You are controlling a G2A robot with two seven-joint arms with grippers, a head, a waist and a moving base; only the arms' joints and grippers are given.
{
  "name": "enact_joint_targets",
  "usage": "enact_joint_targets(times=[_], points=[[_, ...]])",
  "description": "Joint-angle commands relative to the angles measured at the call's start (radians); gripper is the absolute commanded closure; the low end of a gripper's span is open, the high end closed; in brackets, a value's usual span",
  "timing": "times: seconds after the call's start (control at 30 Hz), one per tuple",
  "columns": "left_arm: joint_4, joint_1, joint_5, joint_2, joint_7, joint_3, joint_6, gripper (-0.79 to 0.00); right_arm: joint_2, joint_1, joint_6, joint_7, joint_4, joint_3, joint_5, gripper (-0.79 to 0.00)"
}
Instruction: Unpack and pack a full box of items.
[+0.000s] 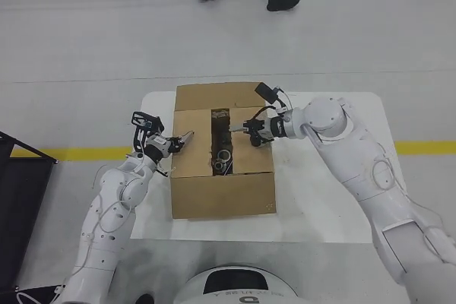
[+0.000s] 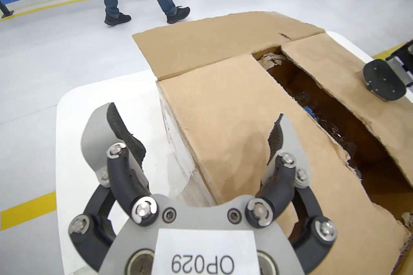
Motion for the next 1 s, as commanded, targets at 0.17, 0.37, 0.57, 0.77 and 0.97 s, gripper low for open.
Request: enact_joint_targets(times=[0.17,0.37,0.57,0.77,0.97], points=[[0.0,0.0,0.0,0.0,0.0,0.0,0.0,-0.785,0.014,-0.025,-0.064,0.033,-0.027,0.049,0.034,-0.785],[0.0,0.0,0.0,0.0,0.0,0.0,0.0,-0.785,0.014,-0.025,-0.064,0.033,-0.027,0.049,0.034,-0.785],[0.0,0.0,0.0,0.0,0.0,0.0,0.0,-0.785,0.032,-0.146,-0.241,-0.246,-0.037,0.25,0.23,-0.785],[0.0,0.0,0.0,0.0,0.0,0.0,0.0,-0.785,0.043,-0.227,-0.244,-0.463,-0.029,0.341,0.219,-0.785],[0.0,0.0,0.0,0.0,0.0,0.0,0.0,-0.785,0.008,-0.127,-0.134,-0.641,0.137,0.229,0.151,-0.785]])
